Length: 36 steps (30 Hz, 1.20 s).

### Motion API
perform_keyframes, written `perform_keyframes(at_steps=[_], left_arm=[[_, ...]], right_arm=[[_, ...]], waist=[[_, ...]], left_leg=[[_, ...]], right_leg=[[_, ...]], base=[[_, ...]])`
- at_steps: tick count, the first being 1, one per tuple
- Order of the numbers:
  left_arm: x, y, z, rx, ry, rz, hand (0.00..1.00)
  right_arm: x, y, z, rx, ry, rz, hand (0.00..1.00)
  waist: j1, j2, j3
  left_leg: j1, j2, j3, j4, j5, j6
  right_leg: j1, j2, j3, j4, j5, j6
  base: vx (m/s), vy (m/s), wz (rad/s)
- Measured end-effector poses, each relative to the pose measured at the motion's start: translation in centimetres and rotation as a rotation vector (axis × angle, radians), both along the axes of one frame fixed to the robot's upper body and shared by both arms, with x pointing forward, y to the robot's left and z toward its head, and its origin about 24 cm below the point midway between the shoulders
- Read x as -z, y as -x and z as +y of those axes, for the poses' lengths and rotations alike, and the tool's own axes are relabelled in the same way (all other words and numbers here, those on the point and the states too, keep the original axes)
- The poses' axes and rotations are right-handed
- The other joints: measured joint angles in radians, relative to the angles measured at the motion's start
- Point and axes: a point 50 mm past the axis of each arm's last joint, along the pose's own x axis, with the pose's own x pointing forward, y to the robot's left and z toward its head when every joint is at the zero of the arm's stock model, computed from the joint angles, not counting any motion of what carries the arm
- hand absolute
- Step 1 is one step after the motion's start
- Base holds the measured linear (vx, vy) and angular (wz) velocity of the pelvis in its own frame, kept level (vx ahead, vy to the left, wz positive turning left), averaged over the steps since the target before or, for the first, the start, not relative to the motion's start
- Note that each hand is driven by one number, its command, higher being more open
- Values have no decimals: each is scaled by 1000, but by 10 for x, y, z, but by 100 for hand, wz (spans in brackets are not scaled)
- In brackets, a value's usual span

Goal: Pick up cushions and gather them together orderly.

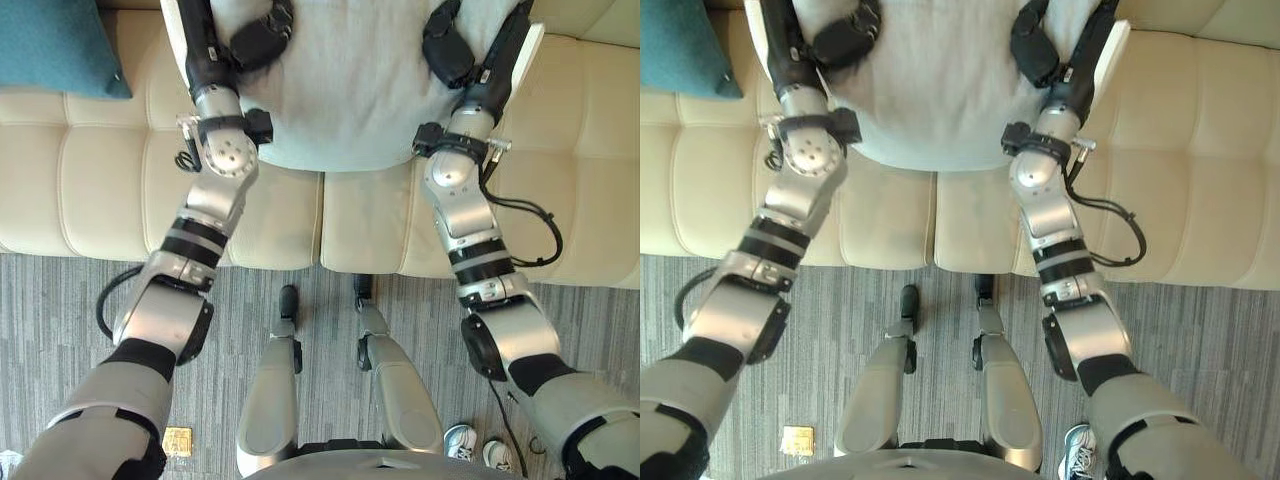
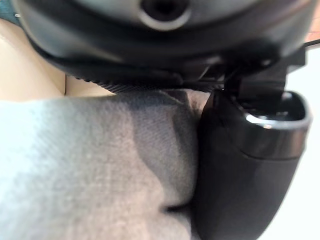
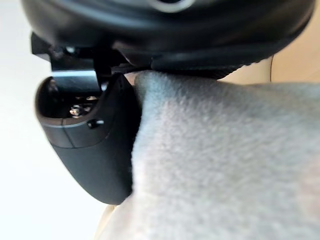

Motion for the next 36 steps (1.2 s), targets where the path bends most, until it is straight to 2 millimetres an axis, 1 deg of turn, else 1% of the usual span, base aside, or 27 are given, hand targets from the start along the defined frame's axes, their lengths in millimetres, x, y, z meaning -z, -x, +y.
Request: perform_keyframes(at_steps=[1, 2, 5, 6, 7, 10, 11, 13, 14, 16, 17, 18, 19, 20, 22, 23, 24, 25, 27, 29, 30, 31, 32, 33, 34, 36], left_arm=[[-10, -4, 3, -12, 1, -20, 100], [-14, -5, 5, -19, -2, -28, 100], [-36, -12, 16, -63, -28, -63, 100], [-38, -12, 18, -69, -32, -66, 100], [-43, -13, 24, -85, -46, -69, 100], [-48, -16, 34, -105, -71, -65, 100], [-50, -15, 41, -115, -86, -67, 100], [-53, -15, 48, -132, -99, -73, 100], [-56, -13, 54, -144, -114, -76, 100], [-69, -9, 68, -175, -146, -100, 100], [-72, -8, 71, -180, -151, -105, 100], [-78, -6, 77, -194, -154, -119, 100], [-82, -4, 82, -205, -130, -131, 100], [-84, -3, 85, -210, -118, -137, 100], [-90, 2, 97, -242, -99, -153, 100], [-91, 3, 100, -249, -96, -156, 100], [-93, 5, 105, -264, -84, -163, 100], [-96, 9, 115, -286, -61, -174, 100], [-97, 13, 126, -308, -34, -181, 100], [-94, 22, 147, -351, 26, -189, 100], [-88, 30, 166, -397, 64, -184, 100], [-86, 33, 172, -413, 75, -181, 100], [-81, 40, 187, -446, 107, -174, 100], [-77, 44, 195, -461, 128, -169, 100], [-75, 46, 199, -466, 141, -167, 100], [-66, 54, 212, -470, 218, -168, 100]], right_arm=[[-9, -3, 0, 10, -6, -18, 100], [-13, -4, 0, 13, -5, -21, 100], [-33, -12, -3, 44, 16, -45, 100], [-36, -13, -4, 46, 20, -50, 100], [-41, -15, -4, 46, 20, -56, 100], [-49, -19, -6, 35, 41, -56, 100], [-55, -20, -8, 37, 57, -64, 100], [-60, -20, -16, 51, 76, -73, 100], [-65, -21, -22, 62, 88, -75, 100], [-77, -21, -43, 86, 101, -85, 100], [-79, -20, -47, 90, 106, -85, 100], [-83, -20, -57, 95, 112, -84, 100], [-86, -20, -62, 101, 124, -84, 100], [-87, -19, -64, 104, 130, -84, 100], [-89, -18, -77, 104, 137, -71, 100], [-89, -18, -79, 109, 141, -68, 100], [-89, -18, -82, 112, 141, -63, 100], [-89, -19, -86, 104, 128, -54, 100], [-88, -18, -94, 119, 136, -43, 100], [-81, -16, -105, 146, 145, -21, 100], [-75, -13, -117, 171, 137, -2, 100], [-72, -13, -121, 177, 129, 4, 100], [-66, -9, -134, 196, 98, 20, 100], [-62, -7, -142, 213, 83, 30, 100], [-60, -6, -145, 219, 75, 34, 100], [-51, -3, -155, 239, 47, 51, 100]], waist=[[-3, -1, 3], [-3, -1, 8], [-7, -2, 10], [-7, -2, 10], [-8, -2, 11], [-9, -3, 17], [-9, -3, 20], [-8, -3, 21], [-8, -3, 22], [-6, -2, 28], [-4, -2, 28], [-3, -2, 28], [-3, -2, 28], [-2, -2, 28], [3, -1, 28], [4, -1, 28], [5, -1, 28], [6, -1, 28], [7, 4, 31], [10, 5, 31], [12, 5, 31], [13, 5, 31], [20, 5, 31], [26, 5, 31], [27, 5, 31], [31, 5, 31]], left_leg=[[-19, -2, 2, 4, 0, 0], [-21, -3, 2, 5, 0, 0], [-45, -6, 2, 18, -1, 2], [-50, -7, 2, 22, -1, 2], [-62, -8, 2, 26, -2, 3], [-68, -9, 2, 33, -2, 4], [-69, -9, 2, 35, -2, 4], [-70, -9, 2, 37, -2, 4], [-70, -9, 1, 37, -2, 4], [-71, -9, 1, 38, -2, 4], [-71, -9, 1, 38, -2, 4], [-71, -9, 1, 38, -2, 4], [-71, -10, 1, 38, -2, 4], [-71, -10, 1, 38, -2, 4], [-70, -10, -2, 37, -2, 4], [-70, -10, -2, 37, -2, 4], [-68, -10, -3, 36, -2, 4], [-63, -11, -3, 36, -1, 5], [-55, -13, -7, 35, -1, 6], [-40, -15, -7, 30, 0, 7], [-35, -16, -8, 28, 1, 8], [-33, -17, -8, 28, 1, 8], [-32, -19, -9, 27, 3, 11], [-32, -21, -9, 24, 4, 12], [-31, -22, -10, 22, 6, 13], [-31, -27, -12, 19, 10, 15]], right_leg=[[-15, -2, 3, -6, 9, 4], [-17, -1, 5, -6, 10, 5], [-35, -1, 10, -7, 14, 9], [-38, -2, 11, -7, 15, 9], [-48, -2, 14, -7, 19, 12], [-50, -3, 15, -7, 20, 13], [-51, -3, 15, -7, 20, 13], [-51, -3, 15, -7, 20, 13], [-51, -3, 15, -7, 20, 13], [-52, -3, 15, -7, 20, 13], [-52, -3, 15, -7, 20, 13], [-52, -2, 14, -7, 20, 13], [-52, -3, 13, -7, 20, 13], [-52, -3, 13, -7, 21, 13], [-50, -2, 11, -7, 21, 13], [-50, -3, 10, -7, 22, 13], [-47, -3, 10, -7, 22, 13], [-42, -4, 9, -8, 22, 12], [-33, -5, 7, -8, 22, 12], [-22, -7, 8, -8, 22, 12], [-15, -9, 7, -9, 22, 12], [-14, -9, 7, -9, 22, 12], [-13, -11, 7, -9, 22, 12], [-14, -13, 7, -9, 22, 12], [-14, -14, 6, -10, 22, 12], [-14, -18, 3, -10, 21, 13]], base=[[14, 42, -6], [24, 54, -1], [18, 51, 2], [18, 71, 0], [16, 63, 0], [22, 62, 1], [41, 79, 0], [43, 63, 0], [62, 71, 0], [61, 64, 0], [66, 54, 0], [68, 53, 0], [69, 53, 0], [69, 52, 0], [68, 52, 2], [52, 41, 2], [76, 65, 1], [63, 55, 1], [52, 55, 3], [67, 79, 2], [56, 66, 2], [53, 63, 3], [58, 70, 3], [54, 69, 4], [42, 55, 5], [35, 54, 5]])
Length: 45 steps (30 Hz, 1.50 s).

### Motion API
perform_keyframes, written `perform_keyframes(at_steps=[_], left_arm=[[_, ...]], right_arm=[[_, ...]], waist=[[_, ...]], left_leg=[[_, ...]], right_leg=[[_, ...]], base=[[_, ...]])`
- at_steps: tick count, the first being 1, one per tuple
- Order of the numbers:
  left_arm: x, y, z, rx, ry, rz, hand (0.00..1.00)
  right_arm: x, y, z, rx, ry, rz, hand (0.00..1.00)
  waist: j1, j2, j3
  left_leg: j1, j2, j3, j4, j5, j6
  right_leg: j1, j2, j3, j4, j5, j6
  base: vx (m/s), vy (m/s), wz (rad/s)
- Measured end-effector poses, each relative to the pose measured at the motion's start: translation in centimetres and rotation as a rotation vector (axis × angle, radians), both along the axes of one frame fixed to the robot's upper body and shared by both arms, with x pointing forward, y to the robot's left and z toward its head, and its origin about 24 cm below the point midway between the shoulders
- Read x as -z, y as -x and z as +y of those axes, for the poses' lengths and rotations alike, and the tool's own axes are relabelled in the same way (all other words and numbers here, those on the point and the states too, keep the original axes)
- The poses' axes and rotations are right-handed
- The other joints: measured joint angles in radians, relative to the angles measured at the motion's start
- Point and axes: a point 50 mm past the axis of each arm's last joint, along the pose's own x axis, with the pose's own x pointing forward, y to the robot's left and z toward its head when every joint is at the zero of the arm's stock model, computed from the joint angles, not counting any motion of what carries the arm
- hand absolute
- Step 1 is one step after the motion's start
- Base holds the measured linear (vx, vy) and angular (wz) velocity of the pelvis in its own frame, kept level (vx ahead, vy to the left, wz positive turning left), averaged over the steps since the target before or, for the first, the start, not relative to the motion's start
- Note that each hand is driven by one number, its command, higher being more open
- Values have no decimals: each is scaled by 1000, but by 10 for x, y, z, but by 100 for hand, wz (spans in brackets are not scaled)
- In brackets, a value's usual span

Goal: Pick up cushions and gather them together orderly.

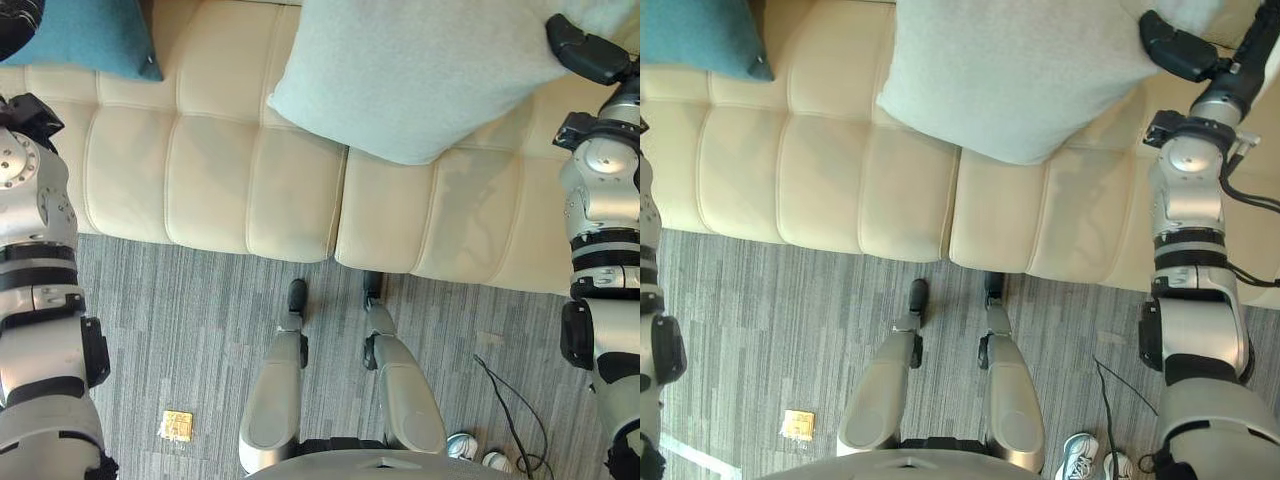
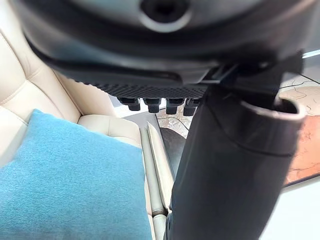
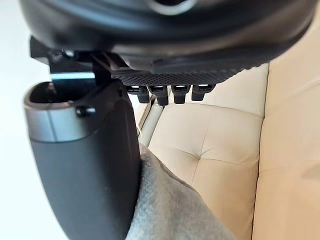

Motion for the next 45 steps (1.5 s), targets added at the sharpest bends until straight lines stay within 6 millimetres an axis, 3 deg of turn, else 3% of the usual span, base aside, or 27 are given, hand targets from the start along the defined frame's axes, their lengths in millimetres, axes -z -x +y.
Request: perform_keyframes(at_steps=[6, 13, 18, 23, 26, 33, 36, 45], left_arm=[[14, 10, 1, 45, -3, -19, 100], [28, 3, -12, 137, 36, -24, 100], [63, -8, -35, 241, 65, 39, 100], [100, -9, -65, 371, 63, 115, 100], [136, -2, -85, 439, 126, 158, 100], [216, 14, -125, 511, 331, 312, 100], [230, 21, -132, 524, 362, 342, 100], [265, 50, -126, 504, 402, 439, 100]], right_arm=[[18, 10, -25, 28, -135, -7, 100], [21, 12, -30, 4, -236, -29, 100], [16, 8, -22, -37, -202, -23, 100], [-4, -3, 6, -137, -95, -21, 100], [-17, -5, 18, -174, -54, -43, 100], [-49, -5, 22, -164, -79, -122, 100], [-59, -1, 18, -137, -119, -172, 100], [-71, 28, -30, 27, -424, -385, 100]], waist=[[18, 0, 0], [23, 1, -1], [24, 1, -1], [24, 2, -1], [32, 5, -3], [75, 21, -3], [82, 29, -5], [93, 30, -5]], left_leg=[[0, -9, -11, -10, 9, 4], [0, -14, -13, -16, 14, 8], [0, -14, -15, -17, 15, 7], [0, -13, -17, -16, 15, 7], [-2, -12, -26, -15, 16, 6], [-6, -10, -44, -18, 24, 1], [-6, -10, -63, -28, 33, -2], [2, -11, -91, -69, 59, -6]], right_leg=[[0, -9, -9, 0, 0, 0], [0, -14, -10, 0, 0, 1], [0, -14, -13, 0, 1, 2], [2, -13, -16, 0, 2, 3], [5, -13, -23, 0, 2, 3], [6, -11, -39, 0, 1, 2], [10, -11, -58, 0, -2, -1], [11, -13, -82, 0, -9, -2]], base=[[57, 63, 6], [68, 64, 2], [68, 54, 1], [63, 56, 1], [77, 64, 6], [61, 50, 7], [57, 34, 19], [60, 28, 9]])
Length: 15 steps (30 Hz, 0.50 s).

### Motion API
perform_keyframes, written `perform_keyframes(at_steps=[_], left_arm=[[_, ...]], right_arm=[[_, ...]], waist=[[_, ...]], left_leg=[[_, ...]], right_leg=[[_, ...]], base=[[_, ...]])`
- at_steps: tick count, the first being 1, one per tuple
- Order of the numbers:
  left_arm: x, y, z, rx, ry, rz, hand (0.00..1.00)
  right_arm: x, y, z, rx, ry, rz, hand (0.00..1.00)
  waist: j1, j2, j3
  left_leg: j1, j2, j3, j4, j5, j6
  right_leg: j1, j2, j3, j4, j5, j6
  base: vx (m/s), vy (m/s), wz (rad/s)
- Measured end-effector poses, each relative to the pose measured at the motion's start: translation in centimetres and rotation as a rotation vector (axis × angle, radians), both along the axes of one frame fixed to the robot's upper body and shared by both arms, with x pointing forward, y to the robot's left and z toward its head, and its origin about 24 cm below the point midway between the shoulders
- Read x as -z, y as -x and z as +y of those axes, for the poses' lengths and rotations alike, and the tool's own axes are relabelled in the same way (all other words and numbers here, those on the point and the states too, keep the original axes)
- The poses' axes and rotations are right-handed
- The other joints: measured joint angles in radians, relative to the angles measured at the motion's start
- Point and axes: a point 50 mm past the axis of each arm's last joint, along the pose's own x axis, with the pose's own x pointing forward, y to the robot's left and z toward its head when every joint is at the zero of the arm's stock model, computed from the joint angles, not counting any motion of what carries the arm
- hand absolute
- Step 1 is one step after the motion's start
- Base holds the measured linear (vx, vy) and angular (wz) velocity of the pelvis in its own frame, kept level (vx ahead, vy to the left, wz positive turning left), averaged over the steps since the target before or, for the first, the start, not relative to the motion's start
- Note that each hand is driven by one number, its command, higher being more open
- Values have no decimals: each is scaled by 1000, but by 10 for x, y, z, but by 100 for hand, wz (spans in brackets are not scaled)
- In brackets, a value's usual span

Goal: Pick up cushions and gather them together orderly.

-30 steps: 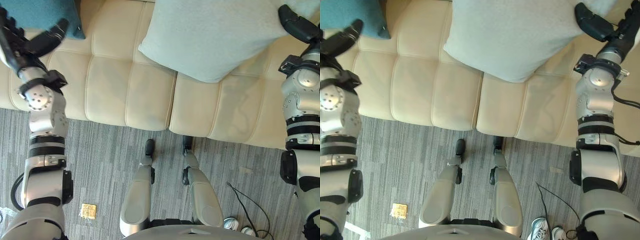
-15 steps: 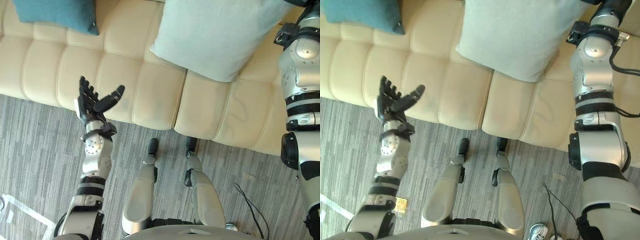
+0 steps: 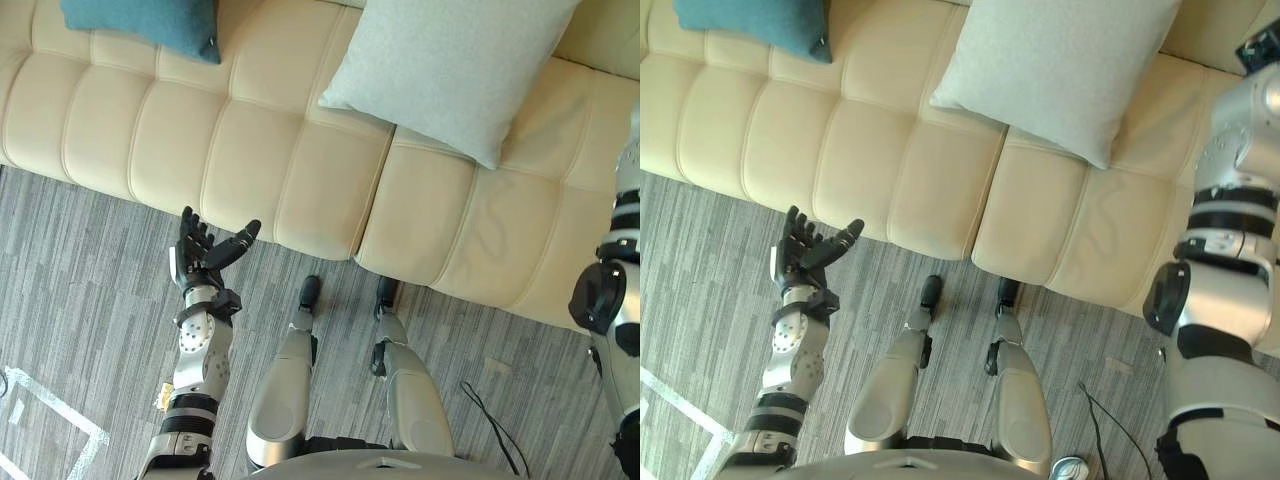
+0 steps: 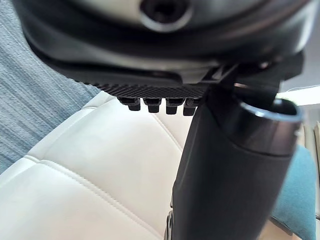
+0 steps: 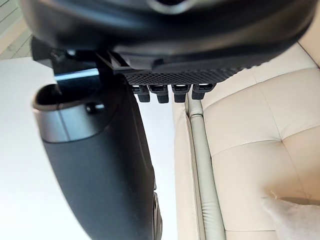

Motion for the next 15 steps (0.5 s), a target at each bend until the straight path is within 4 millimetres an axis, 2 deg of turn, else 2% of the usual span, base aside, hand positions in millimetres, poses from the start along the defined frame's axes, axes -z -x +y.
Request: perform_keyframes(at_steps=[2, 4, 8, 10, 11, 12, 13, 14, 15], left_arm=[[7, 3, -3, 12, 12, 18, 100], [15, 5, -6, 23, 28, 43, 100], [34, 14, -15, 44, 72, 107, 100], [51, 23, -18, 50, 82, 183, 100], [56, 26, -19, 52, 83, 201, 100], [71, 39, -22, 64, 85, 275, 100], [78, 45, -23, 71, 83, 309, 100], [86, 53, -24, 82, 77, 352, 100], [92, 60, -25, 86, 81, 381, 100]], right_arm=[[2, 6, -9, 27, -42, -20, 100], [12, 11, -17, 56, -25, -17, 100], [66, 22, -26, 70, 54, 78, 100], [118, 27, -22, 26, 40, 177, 100], [133, 29, -20, 12, 33, 201, 100], [198, 43, -3, -68, -13, 322, 100], [226, 51, 5, -104, -42, 386, 100], [266, 67, 17, -150, -93, 483, 100], [296, 82, 26, -182, -134, 566, 100]], waist=[[1, 1, -1], [0, 1, -1], [-3, 2, -13], [-10, -2, -46], [-10, -1, -57], [-19, -2, -76], [-22, -5, -89], [-25, -8, -112], [-31, -11, -130]], left_leg=[[1, 0, -2, 0, 0, 0], [10, 0, -3, 0, 0, 0], [37, 0, -2, -10, -1, 2], [52, 1, 3, -20, -3, 3], [56, 1, 4, -23, -3, 3], [101, 5, 10, -42, -8, 4], [114, 7, 15, -47, -12, 5], [130, 9, 24, -50, -20, 7], [141, 10, 29, -51, -26, 8]], right_leg=[[2, 0, -1, 0, 0, 0], [10, 0, -1, 0, -3, 4], [34, -1, 4, 0, -17, 21], [42, -1, 9, 0, -24, 26], [45, 0, 10, 0, -27, 24], [77, 2, 13, 0, -39, 24], [87, 3, 17, 0, -44, 25], [97, 5, 25, 0, -51, 24], [106, 5, 28, 0, -57, 23]], base=[[66, 35, 2], [66, 34, 2], [64, 29, -1], [71, 21, -5], [127, 26, -11], [115, 23, -12], [134, 31, -20], [104, 32, -19], [103, 32, -17]])
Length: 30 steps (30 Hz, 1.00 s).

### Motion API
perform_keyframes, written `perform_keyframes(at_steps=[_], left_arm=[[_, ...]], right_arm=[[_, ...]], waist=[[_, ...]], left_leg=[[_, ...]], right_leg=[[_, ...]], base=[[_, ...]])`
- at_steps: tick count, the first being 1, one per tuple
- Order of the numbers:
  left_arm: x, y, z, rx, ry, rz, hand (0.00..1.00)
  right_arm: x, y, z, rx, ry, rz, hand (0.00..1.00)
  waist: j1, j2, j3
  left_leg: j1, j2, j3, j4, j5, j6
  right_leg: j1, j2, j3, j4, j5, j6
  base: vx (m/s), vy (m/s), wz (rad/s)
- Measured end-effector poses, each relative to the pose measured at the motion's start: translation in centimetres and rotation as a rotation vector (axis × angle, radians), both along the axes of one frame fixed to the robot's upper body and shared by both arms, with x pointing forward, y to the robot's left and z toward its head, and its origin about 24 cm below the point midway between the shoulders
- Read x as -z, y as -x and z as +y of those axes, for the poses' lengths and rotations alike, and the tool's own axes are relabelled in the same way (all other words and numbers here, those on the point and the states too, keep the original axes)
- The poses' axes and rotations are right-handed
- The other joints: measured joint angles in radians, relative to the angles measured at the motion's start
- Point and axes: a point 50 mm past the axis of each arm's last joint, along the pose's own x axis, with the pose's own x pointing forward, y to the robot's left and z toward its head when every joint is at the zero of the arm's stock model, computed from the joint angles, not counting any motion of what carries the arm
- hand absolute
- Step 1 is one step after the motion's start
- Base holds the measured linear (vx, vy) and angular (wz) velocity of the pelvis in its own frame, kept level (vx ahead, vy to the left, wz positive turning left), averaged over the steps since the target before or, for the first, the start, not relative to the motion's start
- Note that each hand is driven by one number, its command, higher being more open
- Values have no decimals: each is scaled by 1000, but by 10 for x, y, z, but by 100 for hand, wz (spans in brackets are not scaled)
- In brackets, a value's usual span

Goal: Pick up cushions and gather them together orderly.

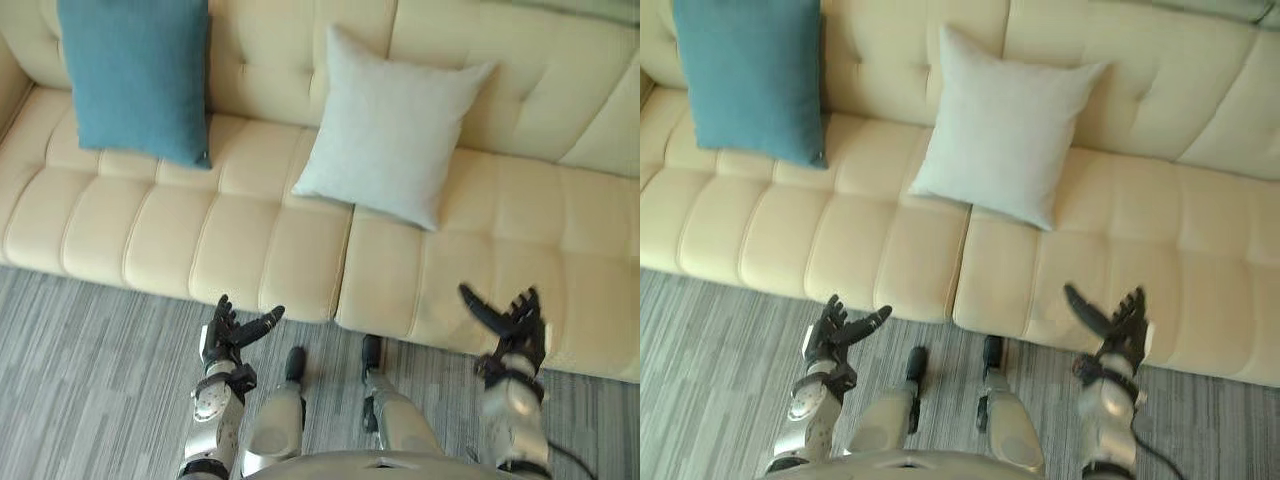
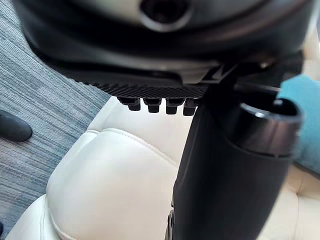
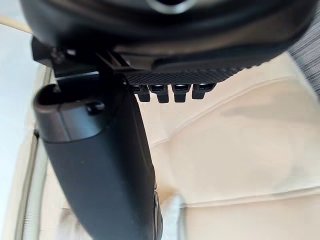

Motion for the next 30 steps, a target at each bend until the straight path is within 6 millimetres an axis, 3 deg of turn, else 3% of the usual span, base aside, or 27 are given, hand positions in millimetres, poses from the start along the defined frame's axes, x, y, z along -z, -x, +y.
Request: perform_keyframes(at_steps=[2, 7, 10, 14, 19, 22, 24, 25, 27, 28, 30], left_arm=[[11, 16, 0, 19, -15, 63, 100], [39, 44, 0, 42, -32, 218, 100], [56, 61, -6, 74, -42, 316, 100], [76, 83, -15, 114, -39, 454, 100], [85, 98, -15, 146, -52, 524, 100], [86, 95, -10, 171, -96, 540, 100], [84, 85, -6, 165, -115, 529, 100], [83, 84, -3, 162, -129, 529, 100], [81, 78, -2, 159, -136, 515, 100], [79, 74, -1, 155, -138, 506, 100], [79, 72, -4, 135, -120, 499, 100]], right_arm=[[57, 43, 22, -71, -68, 197, 100], [119, 111, 59, -200, -100, 508, 100], [146, 131, 72, -249, -139, 653, 100], [168, 151, 84, -281, -192, 792, 100], [179, 160, 88, -299, -224, 857, 100], [184, 150, 96, -327, -247, 867, 100], [188, 150, 100, -338, -266, 887, 100], [193, 156, 104, -346, -288, 916, 100], [195, 158, 106, -354, -300, 931, 100], [195, 155, 107, -357, -300, 926, 100], [194, 149, 106, -352, -303, 917, 100]], waist=[[-14, -12, -42], [-40, -31, -144], [-39, -30, -197], [-38, -15, -243], [-32, -11, -244], [-26, -25, -213], [-13, -43, -197], [-10, -60, -204], [-2, -81, -214], [6, -88, -212], [28, -66, -216]], left_leg=[[32, 6, 16, 0, -19, 1], [97, 32, 52, 42, -82, -1], [147, 48, 70, 53, -110, -5], [196, 62, 87, 52, -136, -6], [223, 82, 127, 96, -174, -9], [183, 114, 192, 216, -224, -2], [156, 118, 190, 242, -223, 0], [127, 117, 171, 271, -223, 0], [61, 117, 153, 322, -221, -4], [38, 116, 152, 344, -214, -10], [21, 136, 155, 319, -179, -14]], right_leg=[[26, 4, 8, 0, -13, 1], [100, 19, 28, 0, -43, 0], [146, 31, 35, 0, -62, -5], [196, 42, 38, 0, -84, -6], [200, 56, 60, 65, -118, -2], [94, 70, 48, 286, -189, 25], [22, 23, -36, 567, -326, 1], [29, -23, -64, 727, -394, 39], [46, -74, -55, 828, -442, 87], [40, -70, -51, 813, -451, 110], [53, -30, -56, 731, -450, 112]], base=[[96, 33, -20], [96, 36, -21], [92, 20, -18], [103, 22, -9], [83, 40, -21], [-68, 18, -37], [-85, -68, 19], [-11, -128, 51], [-17, -191, 53], [-101, -261, 24], [-130, -221, 1]])
